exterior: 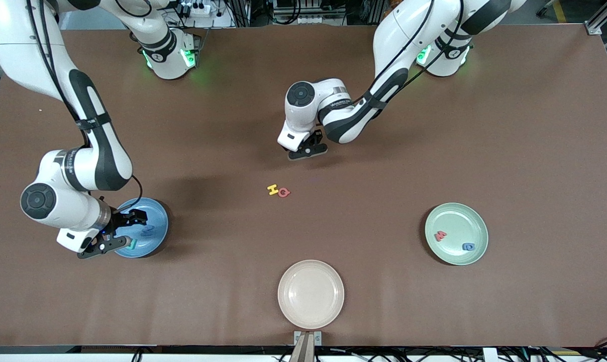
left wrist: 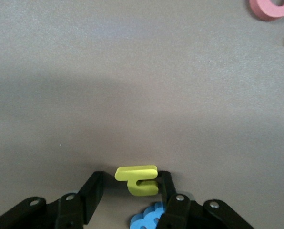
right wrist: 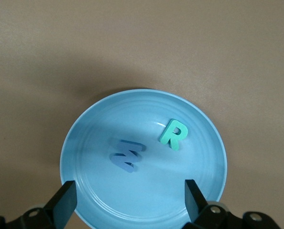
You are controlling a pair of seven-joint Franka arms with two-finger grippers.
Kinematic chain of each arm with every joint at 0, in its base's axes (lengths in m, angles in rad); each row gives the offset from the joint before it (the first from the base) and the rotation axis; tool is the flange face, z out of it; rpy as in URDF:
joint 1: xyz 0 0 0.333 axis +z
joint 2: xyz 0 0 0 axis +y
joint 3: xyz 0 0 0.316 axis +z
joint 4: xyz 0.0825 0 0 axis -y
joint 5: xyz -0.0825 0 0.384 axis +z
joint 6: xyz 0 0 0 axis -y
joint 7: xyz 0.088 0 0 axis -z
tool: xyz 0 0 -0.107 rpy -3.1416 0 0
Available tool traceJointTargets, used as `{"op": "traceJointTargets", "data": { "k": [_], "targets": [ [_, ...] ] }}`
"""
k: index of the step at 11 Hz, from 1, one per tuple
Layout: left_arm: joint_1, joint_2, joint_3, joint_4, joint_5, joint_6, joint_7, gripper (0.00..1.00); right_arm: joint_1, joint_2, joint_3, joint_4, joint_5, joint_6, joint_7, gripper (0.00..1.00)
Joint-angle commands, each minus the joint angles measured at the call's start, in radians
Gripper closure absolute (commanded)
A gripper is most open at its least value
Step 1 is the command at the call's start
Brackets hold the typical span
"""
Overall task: Sort uppercase to blue plate, lowercase to green plate
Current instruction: 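Release the W on the blue plate while the left gripper grasps yellow e, then carry the yellow e to the green plate while the right gripper reaches letters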
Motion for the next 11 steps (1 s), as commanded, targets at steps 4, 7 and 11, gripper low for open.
{"op": "traceJointTargets", "data": {
  "k": [4, 7, 11],
  "targets": [
    [-0.012, 0.013, 0.023, 0.015, 0.017, 0.001, -0.013, 1.0, -0.018, 0.001, 0.02, 0.006, 0.005, -0.008, 0.0, 0.0],
    [-0.003, 0.003, 0.023, 0.021, 0.024, 0.001, -0.018, 1.0, -0.007, 0.001, 0.025, 0.011, 0.011, -0.008, 0.008, 0.0],
    [0.066, -0.081, 0.023, 0.07, 0.029, -0.102, 0.023, 1.0, 0.028, 0.0, 0.023, 0.016, 0.039, -0.008, 0.014, 0.0]
  ]
}}
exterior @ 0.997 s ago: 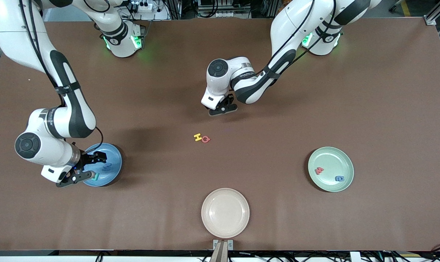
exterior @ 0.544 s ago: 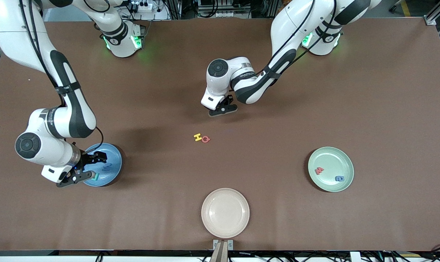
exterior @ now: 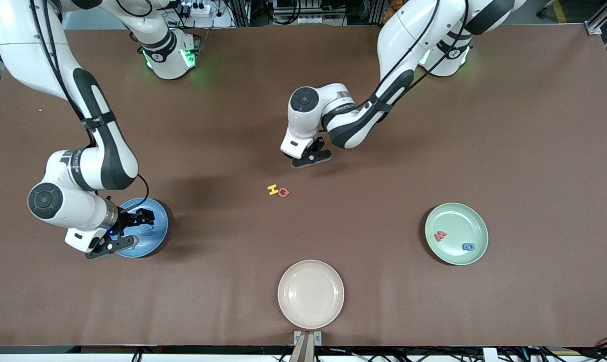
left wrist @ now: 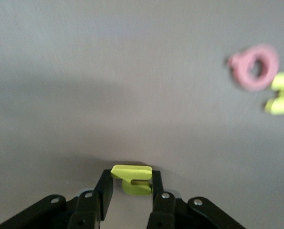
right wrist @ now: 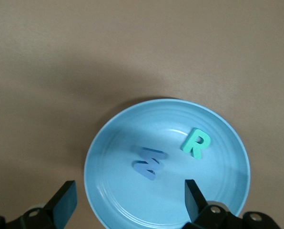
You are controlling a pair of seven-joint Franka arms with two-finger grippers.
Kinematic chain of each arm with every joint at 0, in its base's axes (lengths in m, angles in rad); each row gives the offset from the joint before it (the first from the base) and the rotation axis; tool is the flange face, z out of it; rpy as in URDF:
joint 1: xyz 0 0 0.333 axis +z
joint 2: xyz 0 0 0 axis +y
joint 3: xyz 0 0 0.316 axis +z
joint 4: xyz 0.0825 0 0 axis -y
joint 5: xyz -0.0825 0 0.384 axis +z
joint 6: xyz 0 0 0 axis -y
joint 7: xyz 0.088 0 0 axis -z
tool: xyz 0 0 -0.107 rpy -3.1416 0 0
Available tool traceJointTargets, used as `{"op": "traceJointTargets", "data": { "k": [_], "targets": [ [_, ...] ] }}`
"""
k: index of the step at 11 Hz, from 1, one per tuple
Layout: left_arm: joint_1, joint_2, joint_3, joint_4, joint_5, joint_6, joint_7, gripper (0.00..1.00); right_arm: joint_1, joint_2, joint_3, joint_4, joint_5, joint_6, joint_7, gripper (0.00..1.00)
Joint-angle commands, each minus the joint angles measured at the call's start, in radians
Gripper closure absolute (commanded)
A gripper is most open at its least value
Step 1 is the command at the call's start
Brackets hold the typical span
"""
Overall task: Sort uppercase to blue plate, lowercase to green plate
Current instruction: 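Carry the yellow e to the green plate while the right gripper reaches letters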
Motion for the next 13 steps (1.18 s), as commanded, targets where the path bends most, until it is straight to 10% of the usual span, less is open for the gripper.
{"op": "traceJointTargets", "data": {
  "k": [1, 13],
  "targets": [
    [0.052, -0.082, -0.003, 0.035, 0.019, -0.11, 0.063, 1.0, 0.015, 0.0, 0.004, 0.013, 0.017, -0.008, 0.01, 0.0],
    [0.713, -0.082, -0.021, 0.055, -0.032, -0.16, 1.041, 1.0, 0.386, 0.102, 0.003, 0.256, 0.003, -0.134, 0.155, 0.0]
  ]
}}
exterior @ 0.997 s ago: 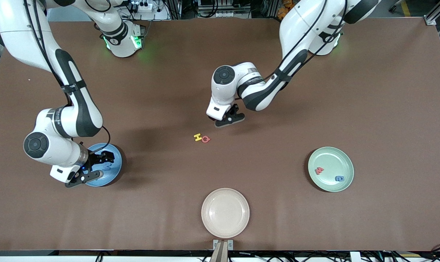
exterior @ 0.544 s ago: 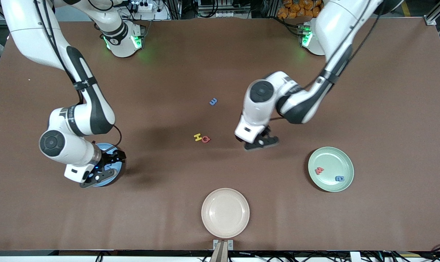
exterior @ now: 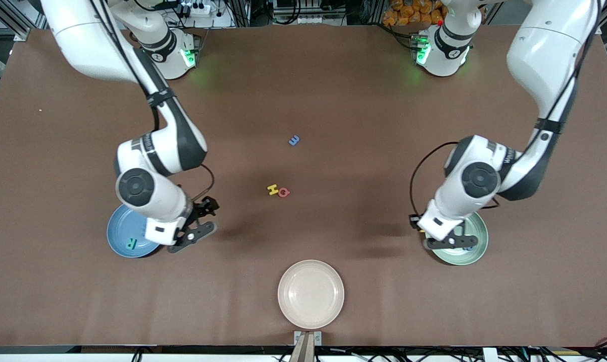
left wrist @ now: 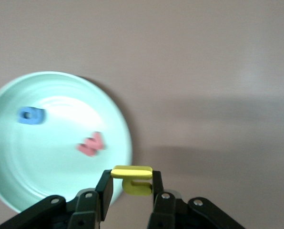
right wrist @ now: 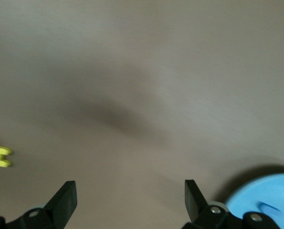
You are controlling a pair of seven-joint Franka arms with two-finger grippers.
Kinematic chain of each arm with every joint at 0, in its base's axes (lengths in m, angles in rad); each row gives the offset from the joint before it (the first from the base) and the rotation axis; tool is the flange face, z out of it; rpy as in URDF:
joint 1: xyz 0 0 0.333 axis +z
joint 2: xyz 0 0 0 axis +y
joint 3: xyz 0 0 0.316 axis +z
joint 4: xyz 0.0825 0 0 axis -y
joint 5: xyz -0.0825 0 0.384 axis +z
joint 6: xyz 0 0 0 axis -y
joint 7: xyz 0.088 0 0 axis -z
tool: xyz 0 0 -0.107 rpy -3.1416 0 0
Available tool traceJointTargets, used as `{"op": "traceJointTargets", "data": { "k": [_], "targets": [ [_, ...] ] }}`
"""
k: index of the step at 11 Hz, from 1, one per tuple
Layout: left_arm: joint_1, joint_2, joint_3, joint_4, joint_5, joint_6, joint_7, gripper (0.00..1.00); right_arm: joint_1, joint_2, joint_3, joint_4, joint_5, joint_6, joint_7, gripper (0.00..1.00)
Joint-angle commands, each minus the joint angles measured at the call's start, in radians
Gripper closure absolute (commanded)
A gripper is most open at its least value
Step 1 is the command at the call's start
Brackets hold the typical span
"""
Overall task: Sort uppercase to blue plate, lowercase to green plate
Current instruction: 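Carry the yellow e to the green plate while the right gripper reaches letters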
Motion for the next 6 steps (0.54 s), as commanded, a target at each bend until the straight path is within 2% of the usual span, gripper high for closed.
{"op": "traceJointTargets", "data": {
  "k": [1, 4, 5, 6],
  "targets": [
    [0.074, 0.044, -0.013, 0.0, -0.009, 0.0, 0.106, 1.0, 0.103, 0.078, -0.007, 0.102, -0.001, -0.01, 0.057, 0.0],
    [0.089, 0.076, 0.027, 0.039, -0.007, 0.003, 0.178, 1.0, 0.226, 0.119, -0.007, 0.134, -0.005, 0.054, 0.051, 0.0],
    [0.089, 0.091, 0.048, 0.056, -0.009, 0.011, 0.224, 0.97, 0.252, 0.133, -0.007, 0.133, -0.006, 0.07, 0.039, 0.0],
    [0.091, 0.093, 0.053, 0.057, -0.009, 0.024, 0.246, 0.84, 0.265, 0.15, -0.005, 0.133, -0.005, 0.071, 0.0, 0.0]
  ]
}}
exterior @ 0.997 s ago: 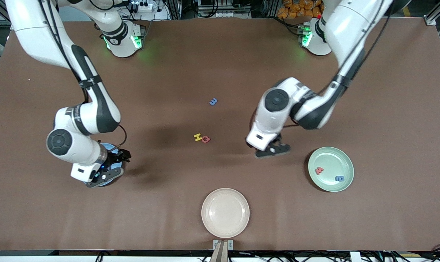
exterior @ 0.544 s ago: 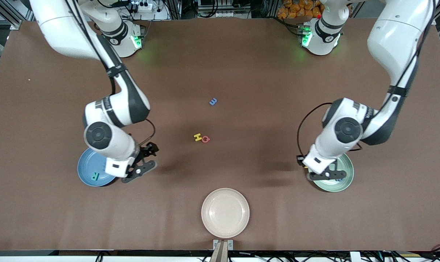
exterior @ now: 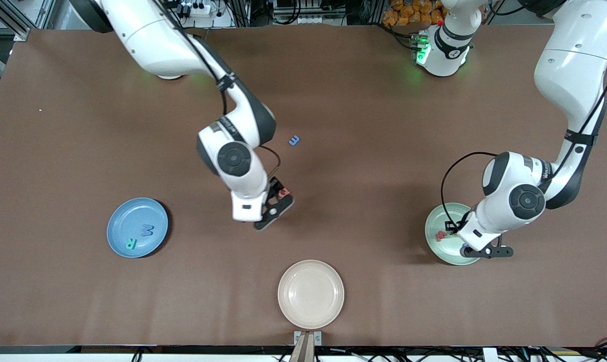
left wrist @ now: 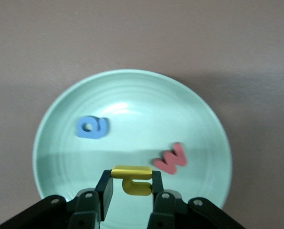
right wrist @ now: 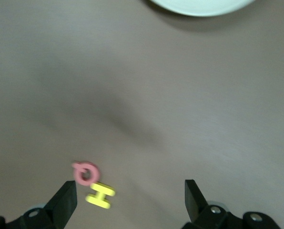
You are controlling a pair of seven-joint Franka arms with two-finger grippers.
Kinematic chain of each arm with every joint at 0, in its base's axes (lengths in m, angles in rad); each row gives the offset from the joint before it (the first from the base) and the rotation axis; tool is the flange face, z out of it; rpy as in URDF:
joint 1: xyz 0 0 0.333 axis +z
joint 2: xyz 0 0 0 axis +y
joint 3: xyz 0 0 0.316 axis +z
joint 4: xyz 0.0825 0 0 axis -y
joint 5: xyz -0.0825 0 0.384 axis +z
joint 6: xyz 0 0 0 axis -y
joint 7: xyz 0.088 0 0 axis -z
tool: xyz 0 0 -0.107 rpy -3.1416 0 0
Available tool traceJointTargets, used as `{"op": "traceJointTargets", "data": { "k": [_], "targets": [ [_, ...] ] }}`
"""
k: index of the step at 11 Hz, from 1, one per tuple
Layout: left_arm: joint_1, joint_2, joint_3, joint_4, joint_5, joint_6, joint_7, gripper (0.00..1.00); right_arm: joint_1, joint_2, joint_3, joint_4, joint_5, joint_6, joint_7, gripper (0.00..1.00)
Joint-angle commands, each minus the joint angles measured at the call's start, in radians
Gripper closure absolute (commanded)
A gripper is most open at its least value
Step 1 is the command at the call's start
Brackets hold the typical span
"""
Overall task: Sort uppercase to blue plate, lowercase to green plate
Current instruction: 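Open the left gripper over the green plate while the right gripper lowers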
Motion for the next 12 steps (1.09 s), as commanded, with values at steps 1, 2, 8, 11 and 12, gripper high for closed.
{"op": "traceJointTargets", "data": {
  "k": [1, 2, 8, 11, 12],
  "targets": [
    [-0.004, 0.019, 0.015, 0.032, -0.01, 0.016, 0.056, 0.61, 0.021, 0.063, -0.006, 0.039, -0.001, 0.012, -0.084, 0.0],
    [-0.003, 0.016, 0.015, 0.032, -0.01, 0.016, 0.056, 0.25, 0.021, 0.072, -0.006, 0.031, 0.005, 0.037, -0.118, 0.0],
    [0.111, -0.111, -0.123, 0.021, -0.024, -0.082, 0.095, 0.0, 0.046, 0.13, -0.006, 0.005, 0.002, 0.082, -0.145, 0.0],
    [0.175, -0.2, -0.226, 0.021, -0.136, -0.19, 0.09, 0.0, 0.044, 0.12, -0.004, -0.053, 0.004, 0.087, -0.142, 0.0],
    [0.177, -0.221, -0.241, 0.021, -0.142, -0.208, 0.08, 0.0, 0.046, 0.121, -0.004, -0.059, 0.004, 0.096, -0.142, 0.0]
  ]
}}
